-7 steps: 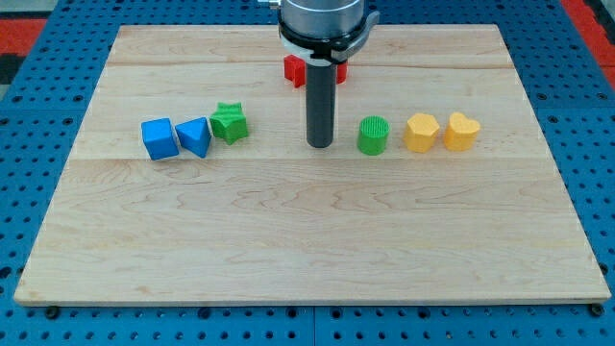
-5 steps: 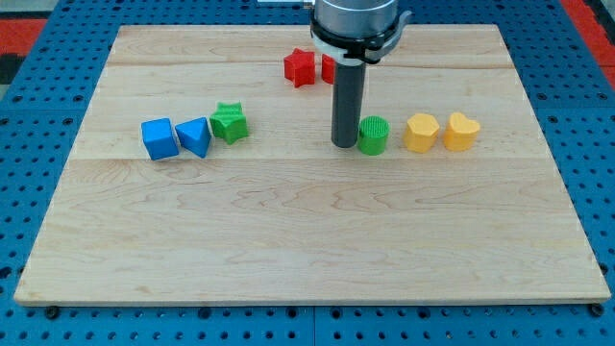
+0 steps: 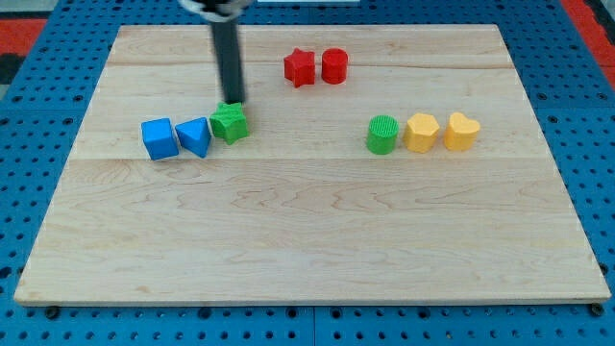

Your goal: Slide green star to center

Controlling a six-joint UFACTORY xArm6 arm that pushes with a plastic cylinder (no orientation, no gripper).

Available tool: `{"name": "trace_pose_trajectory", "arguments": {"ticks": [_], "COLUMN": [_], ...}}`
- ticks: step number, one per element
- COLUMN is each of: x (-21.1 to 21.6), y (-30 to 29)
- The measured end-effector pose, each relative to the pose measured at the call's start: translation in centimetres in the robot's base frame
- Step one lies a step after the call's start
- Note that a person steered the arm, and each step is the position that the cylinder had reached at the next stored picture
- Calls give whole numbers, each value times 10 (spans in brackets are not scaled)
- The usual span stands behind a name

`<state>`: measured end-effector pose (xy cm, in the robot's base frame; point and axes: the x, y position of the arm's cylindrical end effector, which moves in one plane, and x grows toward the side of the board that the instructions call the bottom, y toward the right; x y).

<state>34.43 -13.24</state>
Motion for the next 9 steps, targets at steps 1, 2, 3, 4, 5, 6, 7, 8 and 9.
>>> {"name": "trace_pose_trajectory", "arguments": {"ticks": [1,2,3,4,5,6,7,8,9], "x": [3,25,36,42,55,64,77,86,90], "y": [-48,-38,-3,34,65,76,76,84,100]}}
